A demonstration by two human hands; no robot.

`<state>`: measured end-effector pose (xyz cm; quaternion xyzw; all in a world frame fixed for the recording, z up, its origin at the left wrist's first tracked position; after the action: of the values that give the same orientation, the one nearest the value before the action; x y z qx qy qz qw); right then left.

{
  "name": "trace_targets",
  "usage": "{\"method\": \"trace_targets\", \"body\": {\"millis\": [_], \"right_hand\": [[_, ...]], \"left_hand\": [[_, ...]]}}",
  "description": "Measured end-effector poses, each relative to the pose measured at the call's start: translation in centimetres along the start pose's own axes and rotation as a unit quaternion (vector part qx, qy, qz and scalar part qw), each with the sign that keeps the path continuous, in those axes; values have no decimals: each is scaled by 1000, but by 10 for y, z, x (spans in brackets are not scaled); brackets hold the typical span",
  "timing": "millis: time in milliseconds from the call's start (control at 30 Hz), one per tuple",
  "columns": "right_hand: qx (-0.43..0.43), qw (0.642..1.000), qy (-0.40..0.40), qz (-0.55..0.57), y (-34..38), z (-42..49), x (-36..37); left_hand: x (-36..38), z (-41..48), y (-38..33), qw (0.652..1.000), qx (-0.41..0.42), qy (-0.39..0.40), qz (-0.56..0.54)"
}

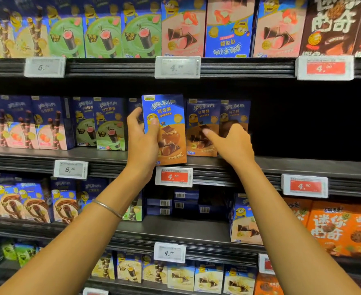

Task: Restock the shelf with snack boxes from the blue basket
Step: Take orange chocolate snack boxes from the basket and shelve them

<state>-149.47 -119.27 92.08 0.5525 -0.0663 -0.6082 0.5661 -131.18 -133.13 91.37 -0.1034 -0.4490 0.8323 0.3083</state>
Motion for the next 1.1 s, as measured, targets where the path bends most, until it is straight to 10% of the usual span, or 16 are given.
{"method": "trace_targets", "body": {"millis": [300,467,667,1100], "right_hand": [[-155,967,128,159,16,-41,-11],[-128,970,81,191,-17,-33,-39],[-64,987,19,148,-59,-9,-69],[-5,997,43,67,-69,30,-47]], "left_hand": [[51,-4,-12,998,0,56,-40],[72,-4,-15,993,-10,112,29],[50,8,-8,938,-14,-25,346],[40,31,25,883,-147,7,446]]}}
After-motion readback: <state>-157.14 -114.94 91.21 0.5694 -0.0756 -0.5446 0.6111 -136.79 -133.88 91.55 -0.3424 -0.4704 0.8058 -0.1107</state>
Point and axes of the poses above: each hand's wrist, its own z-axis towards the middle knuckle, its own x-axis out of the palm, y = z × x, the point moved 4 cm from there along z, towards the middle knuckle, and after that the axes turned 12 degrees about y, right-handed, at the moved point
